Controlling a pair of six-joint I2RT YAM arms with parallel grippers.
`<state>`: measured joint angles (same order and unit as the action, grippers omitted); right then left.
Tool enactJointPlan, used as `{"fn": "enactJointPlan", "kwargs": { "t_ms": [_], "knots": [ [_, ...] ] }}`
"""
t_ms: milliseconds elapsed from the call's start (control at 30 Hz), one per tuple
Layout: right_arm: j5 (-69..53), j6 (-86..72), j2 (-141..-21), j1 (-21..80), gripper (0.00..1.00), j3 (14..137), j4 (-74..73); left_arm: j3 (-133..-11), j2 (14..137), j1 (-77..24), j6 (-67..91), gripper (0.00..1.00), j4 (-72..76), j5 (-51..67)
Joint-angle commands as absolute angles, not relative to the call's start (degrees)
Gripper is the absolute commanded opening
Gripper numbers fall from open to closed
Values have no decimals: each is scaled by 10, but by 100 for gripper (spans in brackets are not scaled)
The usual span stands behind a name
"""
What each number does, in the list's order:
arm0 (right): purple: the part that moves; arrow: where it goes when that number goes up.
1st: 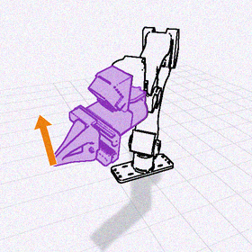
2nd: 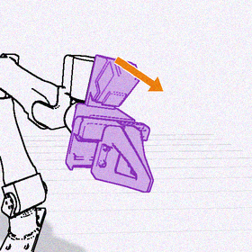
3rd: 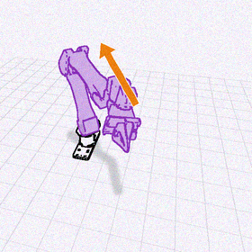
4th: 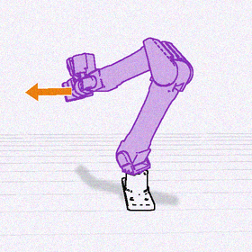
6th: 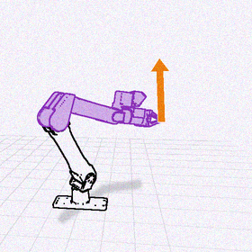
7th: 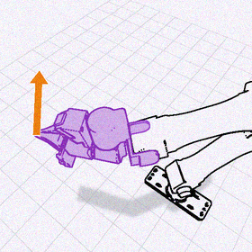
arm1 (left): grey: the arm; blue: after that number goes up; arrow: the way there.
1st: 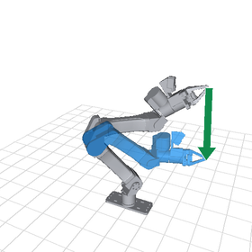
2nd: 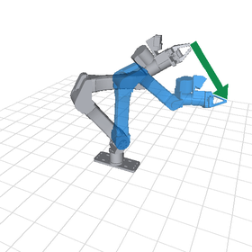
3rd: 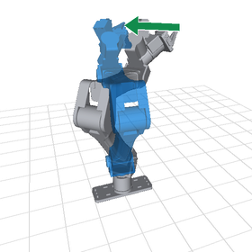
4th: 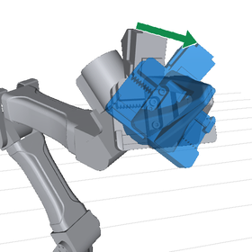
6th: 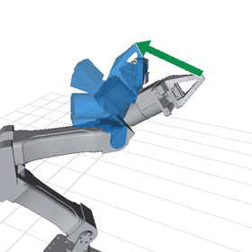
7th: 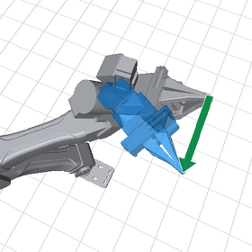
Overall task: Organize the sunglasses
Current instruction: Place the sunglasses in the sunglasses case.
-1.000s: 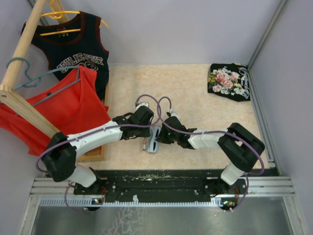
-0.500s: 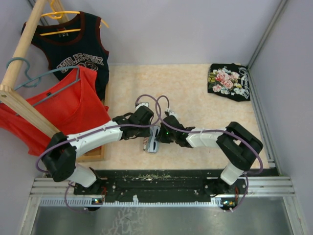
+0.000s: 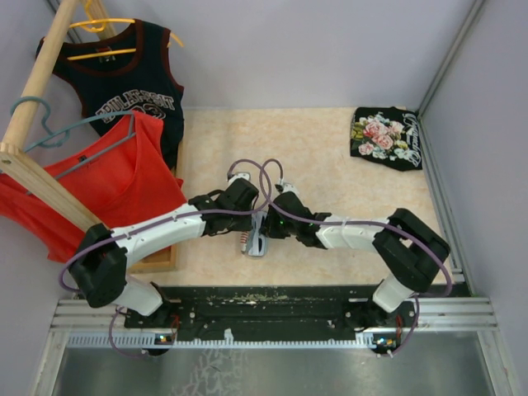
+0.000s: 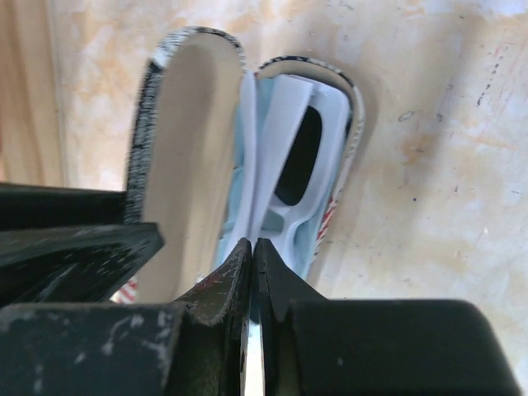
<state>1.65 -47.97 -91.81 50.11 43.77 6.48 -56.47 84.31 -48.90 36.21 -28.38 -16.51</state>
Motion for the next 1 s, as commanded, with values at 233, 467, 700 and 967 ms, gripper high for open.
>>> {"fn": "enactJointPlan", "kwargs": {
  "t_ms": [233,467,700,967],
  "knots": [
    [19,-478,-811,508,9,403,86,-574,827,-492,360,35,-288,-176],
    [60,-463,-779,508,9,378,28,-575,828,-493,360,35,-289,-174],
    [26,-446,-785,508,9,368,31,-576,830,-493,361,35,-289,-172],
    [-19,-446,-820,509,7,369,72,-577,830,-492,363,35,-290,-171]
  ]
}}
